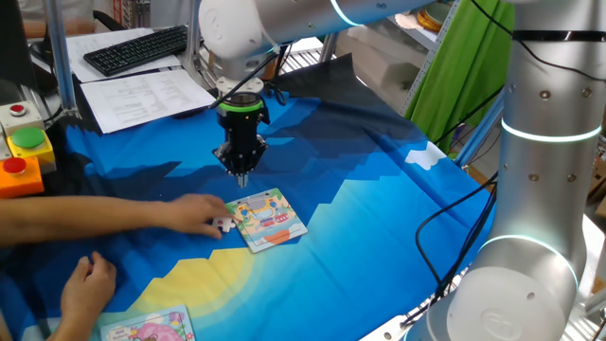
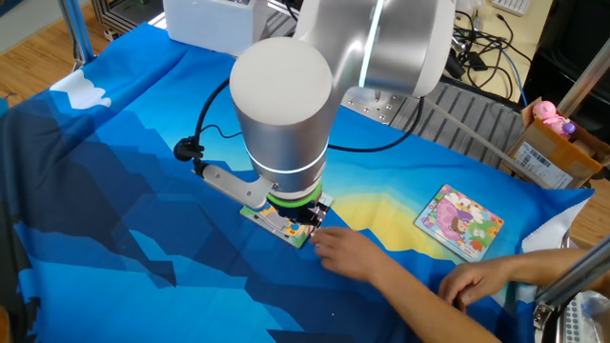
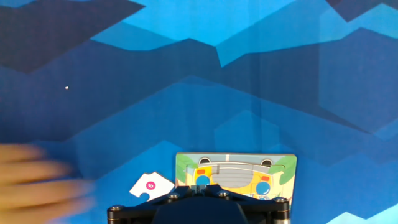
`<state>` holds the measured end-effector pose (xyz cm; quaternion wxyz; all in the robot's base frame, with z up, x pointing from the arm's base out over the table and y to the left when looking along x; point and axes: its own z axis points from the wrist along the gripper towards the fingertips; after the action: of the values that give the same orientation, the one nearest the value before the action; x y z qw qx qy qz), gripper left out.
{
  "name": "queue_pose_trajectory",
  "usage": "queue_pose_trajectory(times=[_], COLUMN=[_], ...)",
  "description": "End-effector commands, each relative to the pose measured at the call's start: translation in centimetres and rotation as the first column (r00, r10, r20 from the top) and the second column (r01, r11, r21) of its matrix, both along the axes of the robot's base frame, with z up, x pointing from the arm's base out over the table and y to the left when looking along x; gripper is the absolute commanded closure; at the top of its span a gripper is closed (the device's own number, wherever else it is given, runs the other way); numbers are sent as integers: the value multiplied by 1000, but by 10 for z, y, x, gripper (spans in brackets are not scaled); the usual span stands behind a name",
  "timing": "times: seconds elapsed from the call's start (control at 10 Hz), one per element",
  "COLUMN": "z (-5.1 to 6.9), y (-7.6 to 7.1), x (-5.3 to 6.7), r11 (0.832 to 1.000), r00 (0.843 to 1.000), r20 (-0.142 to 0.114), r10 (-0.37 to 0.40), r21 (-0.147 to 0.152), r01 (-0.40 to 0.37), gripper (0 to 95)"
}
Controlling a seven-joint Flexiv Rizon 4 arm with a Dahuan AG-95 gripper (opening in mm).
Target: Assemble one piece of a puzzle
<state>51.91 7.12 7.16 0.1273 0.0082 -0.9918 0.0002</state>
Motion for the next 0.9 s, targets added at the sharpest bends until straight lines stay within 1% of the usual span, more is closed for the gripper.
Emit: queue_pose_trajectory(times=[0.1, 0.2, 0.3, 0.4, 0.6, 0.7, 0.9], z=[1, 2, 3, 3, 3, 3, 3], y=[0, 1, 0, 0, 0, 1, 1], x=[0, -1, -1, -1, -1, -2, -2], r11=[1000, 1000, 1000, 1000, 1000, 1000, 1000], r00=[1000, 1000, 1000, 1000, 1000, 1000, 999], r20=[-5, -5, -3, -4, -25, -31, -32], r10=[6, 9, -4, 1, -1, -4, -5], r21=[9, 14, 18, 9, 10, 9, 4], r01=[-6, -9, 4, -1, 2, 4, 5], gripper=[950, 950, 950, 950, 950, 950, 950])
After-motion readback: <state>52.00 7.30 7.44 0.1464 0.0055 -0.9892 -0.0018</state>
